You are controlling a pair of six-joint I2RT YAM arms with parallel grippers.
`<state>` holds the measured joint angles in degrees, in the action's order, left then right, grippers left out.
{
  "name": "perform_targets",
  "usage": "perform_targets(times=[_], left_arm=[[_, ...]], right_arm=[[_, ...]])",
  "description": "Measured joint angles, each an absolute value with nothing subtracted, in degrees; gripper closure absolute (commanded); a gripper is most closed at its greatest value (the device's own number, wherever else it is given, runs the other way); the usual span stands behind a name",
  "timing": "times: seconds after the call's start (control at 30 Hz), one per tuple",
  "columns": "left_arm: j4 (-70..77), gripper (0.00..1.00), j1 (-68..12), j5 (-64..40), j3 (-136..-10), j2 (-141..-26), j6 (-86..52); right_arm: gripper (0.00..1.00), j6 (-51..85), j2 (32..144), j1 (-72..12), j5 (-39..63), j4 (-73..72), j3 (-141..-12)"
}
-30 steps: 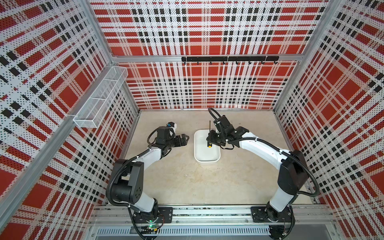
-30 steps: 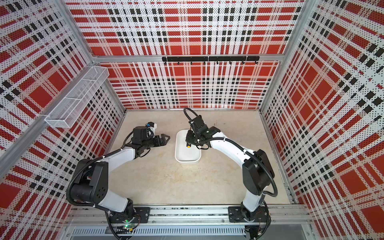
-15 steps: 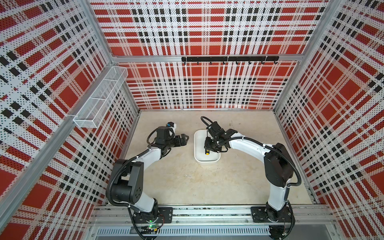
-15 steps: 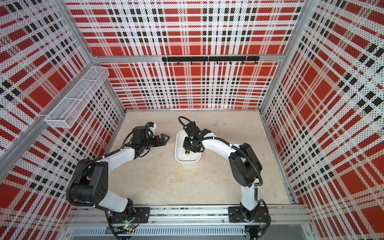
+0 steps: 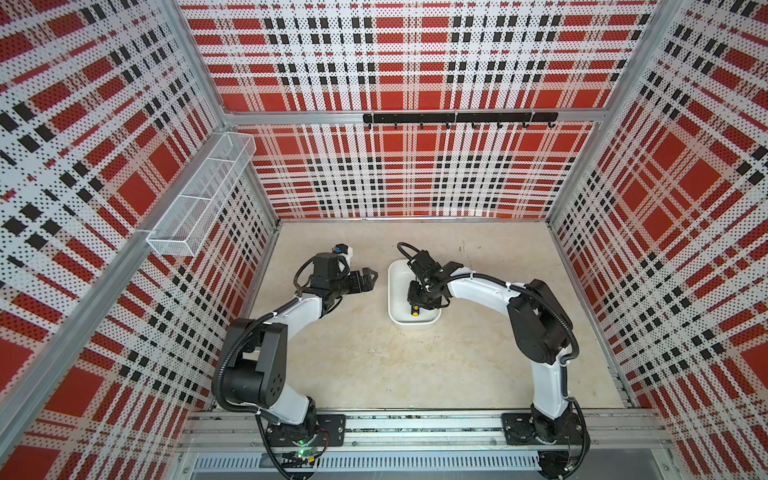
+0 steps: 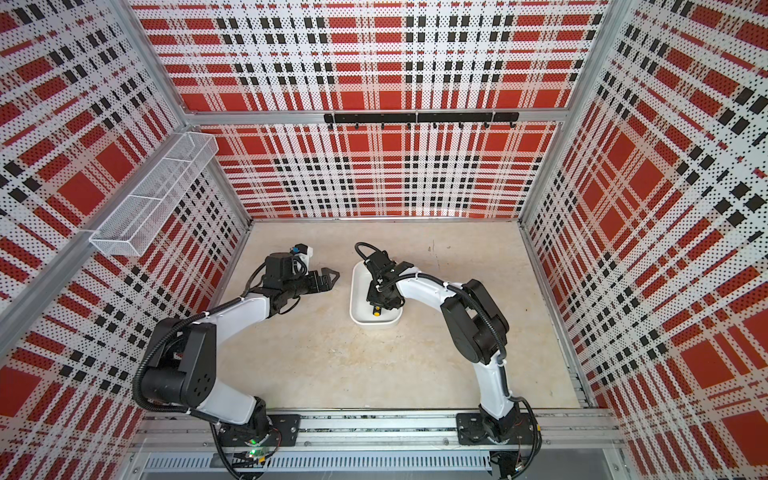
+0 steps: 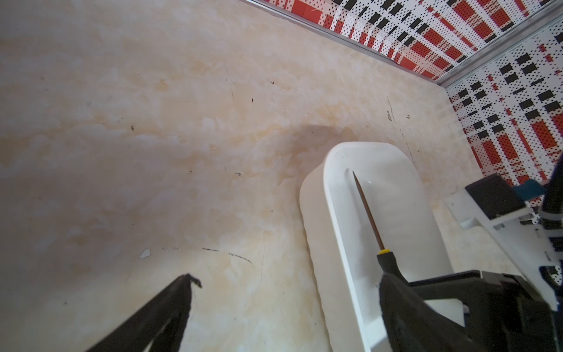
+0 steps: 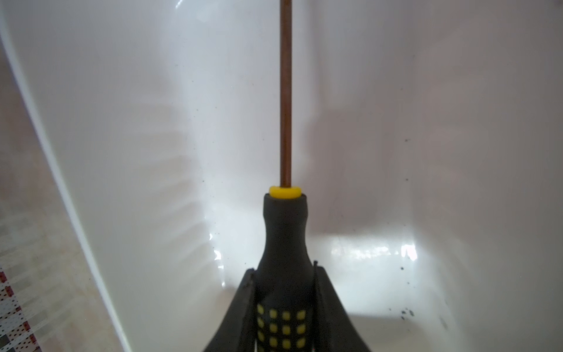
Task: Put the screwdriver in the bin
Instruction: Place the screwdriver into the bin.
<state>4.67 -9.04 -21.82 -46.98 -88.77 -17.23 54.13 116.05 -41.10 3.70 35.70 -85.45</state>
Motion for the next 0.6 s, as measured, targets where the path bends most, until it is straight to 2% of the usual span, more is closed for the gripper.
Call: perform_targets(times=[0.1, 0.37, 0.47, 0.6], left_arm=[[4.67, 0.02, -9.04, -21.82, -46.98, -88.77, -17.23], [4.67, 0.02, -9.04, -21.78, -46.98, -88.77, -17.23], [4.64, 0.02, -9.04, -21.71, -46.96, -88.77, -17.19], [4.64, 0.02, -9.04, -21.56, -46.96, -88.77, -17.06]], right_arm=[[0.96, 54.11, 116.86, -41.1, 3.62, 35.62, -85.45], [0.82, 54.08, 118.41, -41.1, 3.57, 34.72, -85.45], [0.7, 54.02, 118.41, -41.1, 3.57, 34.5, -85.45], [0.61, 53.8, 118.41, -41.1, 3.62, 34.44, -85.45]])
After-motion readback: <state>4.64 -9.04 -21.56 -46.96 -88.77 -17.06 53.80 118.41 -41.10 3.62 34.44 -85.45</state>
